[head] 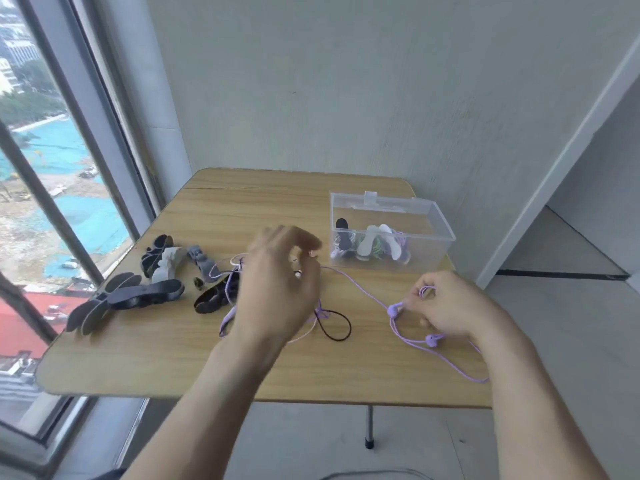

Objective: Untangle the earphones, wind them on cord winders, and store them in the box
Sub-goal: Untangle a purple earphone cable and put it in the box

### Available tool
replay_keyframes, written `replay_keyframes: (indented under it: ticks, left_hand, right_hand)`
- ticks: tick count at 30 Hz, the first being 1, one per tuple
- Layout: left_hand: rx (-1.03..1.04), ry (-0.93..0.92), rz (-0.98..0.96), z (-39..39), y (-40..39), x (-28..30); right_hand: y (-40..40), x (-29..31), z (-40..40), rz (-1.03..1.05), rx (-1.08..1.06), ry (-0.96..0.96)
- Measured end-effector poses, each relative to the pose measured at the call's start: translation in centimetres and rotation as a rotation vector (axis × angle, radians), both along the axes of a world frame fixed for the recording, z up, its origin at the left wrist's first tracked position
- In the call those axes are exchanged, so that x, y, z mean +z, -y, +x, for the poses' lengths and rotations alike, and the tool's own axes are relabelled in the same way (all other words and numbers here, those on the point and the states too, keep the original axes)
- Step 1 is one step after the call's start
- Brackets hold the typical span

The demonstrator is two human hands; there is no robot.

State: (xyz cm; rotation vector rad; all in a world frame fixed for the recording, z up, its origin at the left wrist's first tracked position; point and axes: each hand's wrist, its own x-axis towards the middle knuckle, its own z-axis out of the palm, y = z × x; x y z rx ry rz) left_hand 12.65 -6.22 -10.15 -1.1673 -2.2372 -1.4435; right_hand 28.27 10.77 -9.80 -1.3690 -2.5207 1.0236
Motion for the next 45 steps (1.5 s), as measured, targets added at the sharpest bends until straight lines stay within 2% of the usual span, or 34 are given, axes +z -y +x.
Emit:
replay_keyframes:
  ticks: [2, 4, 7, 9, 12, 14, 15, 20, 22, 25, 30, 32, 34, 36, 38, 40, 42, 45]
  left_hand:
    - [-0.253, 0.011, -0.139, 1.6, -0.9, -0.3]
    - [-0.408, -0.057, -0.339, 2.6, -1.9, -1.7]
    - [-0.411, -0.153, -0.719, 3.4, -2.6, -3.9]
    - [-0.308, -0.214, -0.851, 3.7, -2.6, -4.5]
    - [-0.174, -0.269, -0.832, 3.2, -2.7, -4.6]
    - [-0.135, -0.254, -0.808, 2.3, -2.6, -4.6]
    - [-0.126, -0.232, -0.786, 1.9, -2.5, -4.7]
    - [-0.088, -0.147, -0.669, 0.1, -1.4, -4.8]
    - [-0.065, -0.133, -0.609, -0.7, -1.0, -4.6]
    - [-0.074, -0.173, -0.481, -1.7, -0.7, -4.1]
    - [-0.038, -0.07, -0.505, -1.9, -0.9, -3.2]
    - [-0.024, -0.085, -0.448, -2.0, -1.0, -3.3]
    - [-0.01, -0.075, -0.43, -2.3, -0.8, -3.2]
    - [0.011, -0.021, -0.48, -2.7, -0.4, -3.1]
    - [0.011, 0.001, -0.489, -2.7, -0.2, -2.9]
    - [-0.022, -0.031, -0.457, -2.3, -0.2, -2.8]
    - [-0.054, -0.066, -0.391, -1.9, -0.3, -2.8]
    - [-0.074, -0.108, -0.294, -1.8, -0.4, -2.9]
  right_hand:
    - [-0.3, -0.3, 0.2, 0.007, -0.023, 0.02]
    - [-0.9, -0.7, 0.5, 0.022, -0.037, 0.086]
    - [-0.9, -0.8, 0.5, 0.2, -0.107, 0.291]
    - [-0.8, -0.8, 0.1, 0.34, -0.123, 0.333]
    - [0.3, -1.0, -1.0, 0.407, -0.022, 0.204]
    - [1.3, -1.7, -2.3, 0.329, 0.069, 0.04]
    - [1.8, -2.2, -2.9, 0.283, 0.101, 0.022]
    - [2.7, -4.2, -5.4, 0.272, 0.13, 0.156]
    - [2.3, -3.7, -5.3, 0.215, 0.212, 0.139]
    - [2.2, -1.4, -4.0, -0.116, 0.347, -0.162]
    - [2.6, 1.3, -3.1, -0.948, 0.461, -0.984]
    - [2.7, 1.8, -3.1, -1.161, 0.378, -1.193]
    - [2.3, 2.2, -2.7, -1.192, 0.191, -1.335]
    - [1.1, 2.1, -2.1, -0.988, 0.006, -1.257]
    - [0.4, 1.7, -1.9, -0.605, -0.088, -0.933]
    - [1.0, 1.2, -1.9, -0.312, -0.013, -0.572]
    - [2.1, 0.3, -2.4, -0.162, 0.139, -0.317]
    - [3.3, -0.9, -3.4, -0.08, 0.36, -0.188]
